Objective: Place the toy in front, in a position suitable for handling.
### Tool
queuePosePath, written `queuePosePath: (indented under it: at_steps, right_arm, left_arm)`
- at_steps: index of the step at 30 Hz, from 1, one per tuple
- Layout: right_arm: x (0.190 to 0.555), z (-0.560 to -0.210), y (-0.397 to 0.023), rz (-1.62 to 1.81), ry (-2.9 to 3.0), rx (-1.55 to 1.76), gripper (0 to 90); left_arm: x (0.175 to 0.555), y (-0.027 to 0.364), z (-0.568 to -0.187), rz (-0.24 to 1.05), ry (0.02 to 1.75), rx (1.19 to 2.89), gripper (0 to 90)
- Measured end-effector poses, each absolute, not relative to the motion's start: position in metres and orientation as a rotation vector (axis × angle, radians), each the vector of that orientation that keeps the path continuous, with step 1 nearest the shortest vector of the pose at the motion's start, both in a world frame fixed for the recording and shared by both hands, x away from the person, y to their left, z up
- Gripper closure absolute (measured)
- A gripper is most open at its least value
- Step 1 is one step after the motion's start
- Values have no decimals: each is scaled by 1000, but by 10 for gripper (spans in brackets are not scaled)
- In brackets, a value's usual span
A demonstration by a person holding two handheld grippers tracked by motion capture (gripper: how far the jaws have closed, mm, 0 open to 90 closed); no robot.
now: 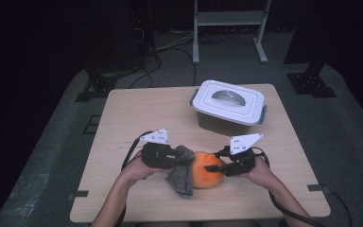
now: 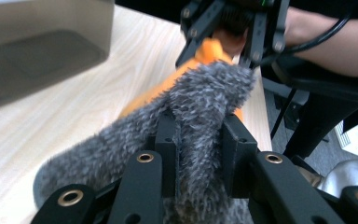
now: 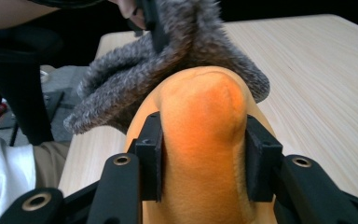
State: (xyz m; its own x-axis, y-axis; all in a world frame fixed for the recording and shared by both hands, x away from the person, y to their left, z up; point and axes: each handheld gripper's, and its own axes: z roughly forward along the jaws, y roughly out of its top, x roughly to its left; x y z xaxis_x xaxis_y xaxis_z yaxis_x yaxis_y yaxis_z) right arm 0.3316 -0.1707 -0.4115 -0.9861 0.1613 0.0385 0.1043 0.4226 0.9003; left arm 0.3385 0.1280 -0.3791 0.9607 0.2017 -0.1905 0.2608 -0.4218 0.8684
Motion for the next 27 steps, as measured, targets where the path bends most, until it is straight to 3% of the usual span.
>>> queuePosePath:
  at_steps: [8, 18, 20, 25, 27]
  right_arm:
    - [339, -413, -148, 1632, 2658, 99, 559]
    - [344, -428, -184, 1634, 2686, 155, 511]
    - [345, -430, -191, 1638, 2685, 208, 477]
    - [335, -418, -190, 1594, 2702, 339, 279]
    - [332, -410, -189, 1657, 2680, 332, 289]
  left_arm:
    - [336, 137, -382, -47, 343, 2071, 717]
    - [336, 125, -406, -96, 359, 2095, 716]
    - [334, 121, -407, -107, 354, 2094, 715]
    - [332, 114, -405, -121, 343, 2103, 715]
    - [331, 111, -405, -127, 329, 2103, 715]
